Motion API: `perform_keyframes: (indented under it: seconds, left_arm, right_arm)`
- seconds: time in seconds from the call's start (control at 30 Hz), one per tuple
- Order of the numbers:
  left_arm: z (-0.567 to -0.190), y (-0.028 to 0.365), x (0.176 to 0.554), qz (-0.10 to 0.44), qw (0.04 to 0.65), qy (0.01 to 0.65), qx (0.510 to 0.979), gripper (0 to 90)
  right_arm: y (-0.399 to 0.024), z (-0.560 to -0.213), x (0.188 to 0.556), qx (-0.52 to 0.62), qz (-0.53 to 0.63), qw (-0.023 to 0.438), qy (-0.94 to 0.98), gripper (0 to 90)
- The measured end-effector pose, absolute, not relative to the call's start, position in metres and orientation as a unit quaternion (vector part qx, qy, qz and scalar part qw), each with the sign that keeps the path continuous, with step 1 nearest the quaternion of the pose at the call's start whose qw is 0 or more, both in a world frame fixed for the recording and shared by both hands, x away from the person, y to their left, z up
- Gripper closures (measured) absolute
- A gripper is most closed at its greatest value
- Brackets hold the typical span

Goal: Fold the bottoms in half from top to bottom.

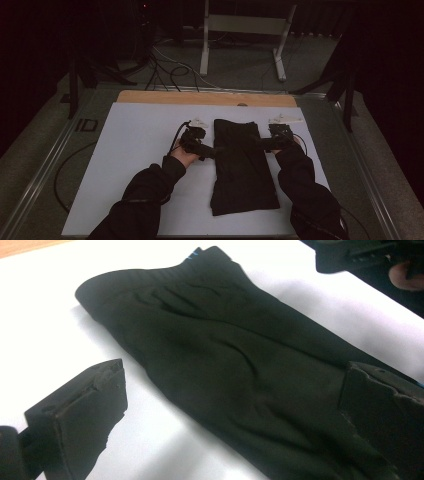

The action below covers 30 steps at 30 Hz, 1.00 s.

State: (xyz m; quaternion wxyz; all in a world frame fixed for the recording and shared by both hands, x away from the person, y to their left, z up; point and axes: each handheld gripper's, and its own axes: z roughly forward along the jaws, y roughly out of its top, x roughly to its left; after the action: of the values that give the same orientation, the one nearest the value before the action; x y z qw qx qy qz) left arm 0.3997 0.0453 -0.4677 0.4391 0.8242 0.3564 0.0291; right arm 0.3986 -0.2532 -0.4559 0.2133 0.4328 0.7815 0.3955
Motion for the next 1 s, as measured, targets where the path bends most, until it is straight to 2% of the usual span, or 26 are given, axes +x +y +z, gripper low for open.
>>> perform_keyframes:
  seconds: [0.3,0.77,1.0]
  left_arm:
    - [-0.478,0.041,0.422,0.044,0.436,0.373,0.818,0.0]
    - [-0.502,0.034,0.458,0.008,0.411,0.414,0.812,0.0]
    - [-0.513,0.03,0.467,0.028,0.401,0.424,0.811,14.2]
  right_arm:
    - [-0.258,-0.473,0.412,0.446,0.38,0.201,0.785,9.7]
    - [-0.265,-0.492,0.439,0.483,0.359,0.182,0.778,13.2]
    - [-0.264,-0.5,0.453,0.487,0.352,0.183,0.778,18.9]
